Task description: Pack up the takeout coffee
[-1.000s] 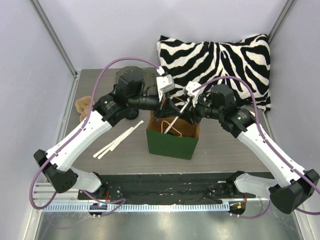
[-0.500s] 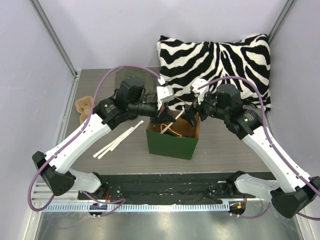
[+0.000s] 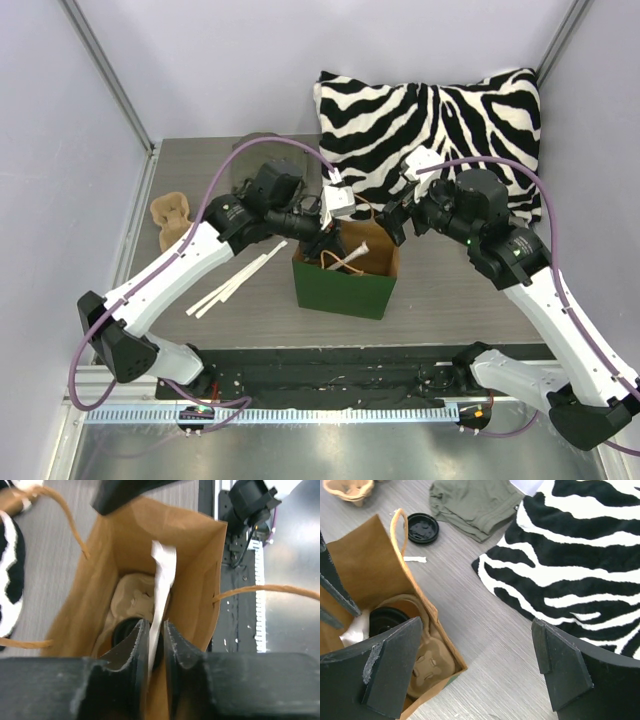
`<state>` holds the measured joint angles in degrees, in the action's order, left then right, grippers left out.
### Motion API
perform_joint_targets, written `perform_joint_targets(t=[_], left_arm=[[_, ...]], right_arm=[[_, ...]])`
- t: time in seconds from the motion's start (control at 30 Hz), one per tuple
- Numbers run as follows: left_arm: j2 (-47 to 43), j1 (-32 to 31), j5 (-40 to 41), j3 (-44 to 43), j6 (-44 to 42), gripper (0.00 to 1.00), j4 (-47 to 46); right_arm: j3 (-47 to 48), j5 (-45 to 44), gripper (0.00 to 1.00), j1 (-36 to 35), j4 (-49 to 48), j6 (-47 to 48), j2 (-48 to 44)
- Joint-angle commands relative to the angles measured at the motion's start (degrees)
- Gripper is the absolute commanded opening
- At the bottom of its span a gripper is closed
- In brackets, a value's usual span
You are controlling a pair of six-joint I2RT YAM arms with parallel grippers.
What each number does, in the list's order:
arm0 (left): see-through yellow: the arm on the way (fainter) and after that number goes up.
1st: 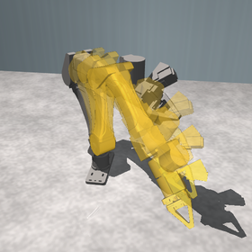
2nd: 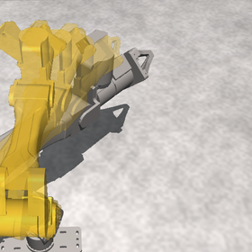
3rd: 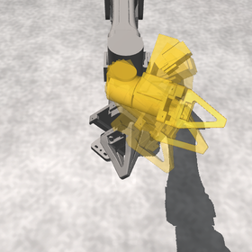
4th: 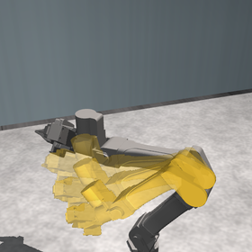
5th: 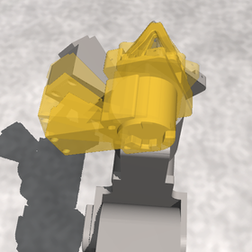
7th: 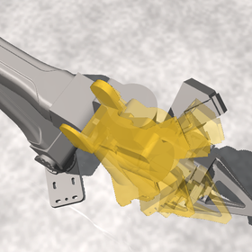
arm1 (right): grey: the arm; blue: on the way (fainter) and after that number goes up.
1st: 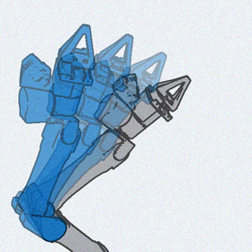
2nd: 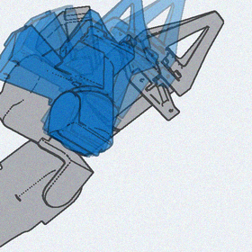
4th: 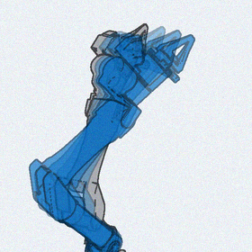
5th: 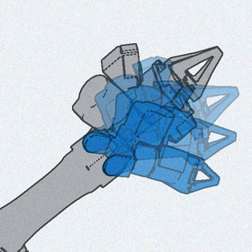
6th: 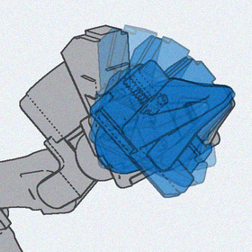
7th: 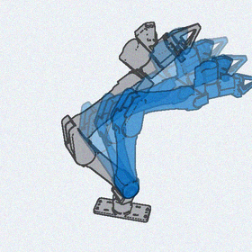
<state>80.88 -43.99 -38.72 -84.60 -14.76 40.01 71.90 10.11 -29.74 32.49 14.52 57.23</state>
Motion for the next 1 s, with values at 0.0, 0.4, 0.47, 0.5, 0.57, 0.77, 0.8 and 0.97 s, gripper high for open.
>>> perform_joint_targets(t=[0.0, 0.4, 0.47, 0.5, 0.57, 0.77, 0.8, 0.97], left_arm=[[-0.5, -0.2, -0.3, -2.8, -1.7, 0.31, 2.4], [0.2, 0.2, 9.8, -18.1, 1.1, 0.48, 8.9], [-0.2, 1.7, 11.1, -20.2, 2.2, 0.5, 8.9], [-0.7, 2.3, 12.4, -21.0, 3.3, 0.56, 9.0], [-1.2, 4.0, 15.2, -23.5, 4.7, 0.67, 9.0], [-2.0, 13.3, 19.3, -28.9, 12.3, 0.94, 11.8], [-1.8, 14.9, 19.6, -29.1, 13.3, 0.96, 13.3], [-0.5, 26.5, 19.0, -26.2, 16.3, 1.0, 19.8]], right_arm=[[2.5, -3.9, 1.0, 0.2, -0.6, -0.1, -0.4], [5.7, -5.9, 1.0, 0.2, -1.8, -2.2, 0.6], [5.8, -6.9, 1.0, 0.3, -2.5, -2.4, 0.2], [5.6, -7.6, 1.0, 0.2, -2.7, -2.7, 0.0], [5.4, -9.1, 1.0, 0.5, -3.5, -3.0, -0.7], [3.6, -9.7, 1.0, 4.2, -4.5, -6.8, -4.0], [2.6, -9.6, 1.0, 6.4, -4.7, -8.3, -4.5], [-2.8, -9.8, 1.0, 13.6, -4.3, -12.8, -8.9]])
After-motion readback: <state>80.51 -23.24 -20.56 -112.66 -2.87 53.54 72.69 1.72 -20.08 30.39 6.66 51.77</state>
